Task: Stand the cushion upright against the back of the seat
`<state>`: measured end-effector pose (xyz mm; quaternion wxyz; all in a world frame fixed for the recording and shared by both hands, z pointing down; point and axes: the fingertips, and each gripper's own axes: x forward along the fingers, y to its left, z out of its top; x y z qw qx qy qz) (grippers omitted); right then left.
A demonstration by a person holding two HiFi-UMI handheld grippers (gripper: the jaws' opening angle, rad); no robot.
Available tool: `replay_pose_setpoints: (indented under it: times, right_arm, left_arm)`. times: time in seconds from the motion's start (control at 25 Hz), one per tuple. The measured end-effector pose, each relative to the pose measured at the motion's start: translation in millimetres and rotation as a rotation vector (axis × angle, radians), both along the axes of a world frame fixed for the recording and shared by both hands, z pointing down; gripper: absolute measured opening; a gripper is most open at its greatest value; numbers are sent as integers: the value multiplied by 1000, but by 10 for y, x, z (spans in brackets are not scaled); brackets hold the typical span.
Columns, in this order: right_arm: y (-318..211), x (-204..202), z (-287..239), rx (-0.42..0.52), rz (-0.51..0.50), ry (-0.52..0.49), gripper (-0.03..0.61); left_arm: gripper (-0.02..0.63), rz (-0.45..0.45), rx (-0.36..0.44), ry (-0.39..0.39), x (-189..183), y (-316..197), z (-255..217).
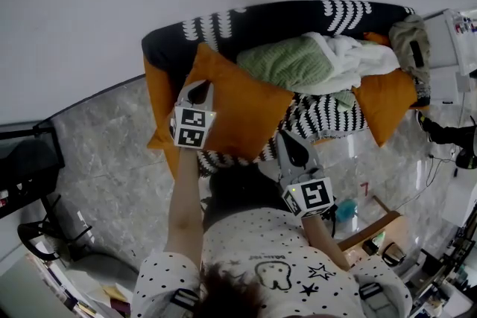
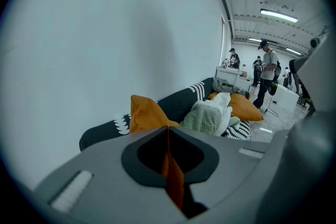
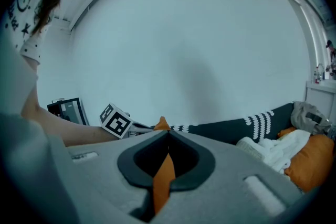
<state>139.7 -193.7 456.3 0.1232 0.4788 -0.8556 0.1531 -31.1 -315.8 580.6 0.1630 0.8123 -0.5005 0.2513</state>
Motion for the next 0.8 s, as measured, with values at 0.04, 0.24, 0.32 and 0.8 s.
replay_pose_setpoints:
  times: [0.04, 0.24, 0.32, 0.8]
  right_arm:
    - [-17, -6, -9, 3, 2, -1, -3]
    - [-83, -33, -34, 15, 15, 0, -3]
    - [-97, -49, -41, 16, 23, 4, -3]
    - [-192, -172, -40, 8, 62, 9, -2]
  left_arm:
    - [8, 5, 4, -2, -9, -26, -19]
    - [9, 33, 19, -16, -45, -162, -83]
    - [8, 47, 23, -18, -54, -213, -101]
    - [8, 119, 43, -42, -145, -565, -133]
